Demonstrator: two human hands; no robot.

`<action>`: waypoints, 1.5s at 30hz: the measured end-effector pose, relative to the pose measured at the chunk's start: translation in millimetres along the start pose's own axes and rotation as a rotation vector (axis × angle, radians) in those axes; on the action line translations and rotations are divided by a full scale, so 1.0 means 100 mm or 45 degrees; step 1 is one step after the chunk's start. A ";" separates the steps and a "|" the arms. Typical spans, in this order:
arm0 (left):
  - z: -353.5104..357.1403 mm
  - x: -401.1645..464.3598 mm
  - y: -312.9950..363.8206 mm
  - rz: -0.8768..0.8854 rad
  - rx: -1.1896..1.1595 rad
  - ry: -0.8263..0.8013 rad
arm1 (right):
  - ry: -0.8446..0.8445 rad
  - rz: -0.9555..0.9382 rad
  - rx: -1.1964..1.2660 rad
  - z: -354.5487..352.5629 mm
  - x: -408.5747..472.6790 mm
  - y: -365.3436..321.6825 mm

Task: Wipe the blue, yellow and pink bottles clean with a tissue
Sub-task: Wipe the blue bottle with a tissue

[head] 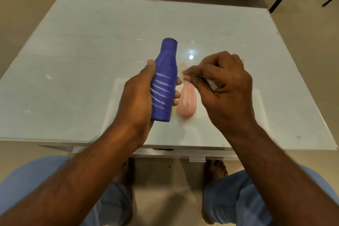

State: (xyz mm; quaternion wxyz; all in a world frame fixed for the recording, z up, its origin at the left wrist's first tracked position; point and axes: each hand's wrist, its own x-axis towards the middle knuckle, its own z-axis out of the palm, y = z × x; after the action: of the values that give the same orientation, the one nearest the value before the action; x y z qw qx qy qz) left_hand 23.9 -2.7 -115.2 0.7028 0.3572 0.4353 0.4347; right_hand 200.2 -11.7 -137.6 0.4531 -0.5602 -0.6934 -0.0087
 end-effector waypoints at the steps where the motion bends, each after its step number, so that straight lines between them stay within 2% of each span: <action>1: -0.03 0.01 0.01 0.000 0.011 -0.013 | 0.026 0.027 -0.004 -0.02 -0.01 0.02; 5: 0.03 -0.01 -0.03 -0.027 0.103 -0.122 | 0.109 -0.047 0.117 -0.01 0.03 -0.09; 7: 0.03 -0.03 -0.10 -0.016 0.122 -0.088 | 0.070 -0.039 0.141 0.02 0.01 -0.14; 11: -0.03 0.01 0.00 -0.054 -0.089 -0.007 | -0.001 0.104 0.025 0.03 0.02 -0.03; 13: -0.05 0.02 0.02 -0.046 -0.041 -0.024 | 0.036 0.130 0.041 0.01 0.02 -0.03; 17: 0.00 -0.01 -0.09 -0.065 0.066 -0.077 | 0.056 -0.001 0.141 0.03 0.02 -0.18; 22: 0.00 0.02 -0.03 -0.124 -0.097 0.020 | -0.011 0.130 -0.029 0.06 0.01 -0.01; 26: -0.01 0.03 -0.03 -0.112 -0.019 -0.031 | 0.085 0.114 0.031 0.02 0.01 -0.07; 28: 0.02 0.02 -0.09 -0.102 0.043 -0.057 | 0.057 0.071 0.079 0.05 0.00 -0.17; 31: 0.03 0.01 -0.12 -0.110 0.031 -0.001 | -0.008 0.200 0.078 0.10 -0.03 -0.14; 33: 0.01 0.03 -0.07 -0.128 -0.043 0.065 | -0.049 0.286 -0.029 0.11 -0.03 -0.06; 35: -0.02 0.05 -0.04 -0.119 -0.021 0.076 | -0.021 0.321 -0.035 0.08 -0.02 -0.02; 38: 0.01 0.04 -0.07 -0.118 0.059 -0.019 | 0.078 0.192 0.062 0.06 -0.01 -0.14; 40: 0.03 0.03 -0.13 -0.091 0.102 -0.017 | 0.049 0.166 0.100 0.08 -0.01 -0.20; 45: 0.00 0.05 -0.03 -0.073 -0.077 0.105 | -0.028 0.321 -0.009 0.09 -0.03 -0.07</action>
State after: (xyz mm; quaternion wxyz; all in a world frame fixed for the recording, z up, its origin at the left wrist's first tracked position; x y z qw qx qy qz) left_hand 25.9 0.7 -119.1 0.7068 0.3050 0.4607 0.4417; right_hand 189.5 -11.8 -141.0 0.4410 -0.6445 -0.6225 0.0520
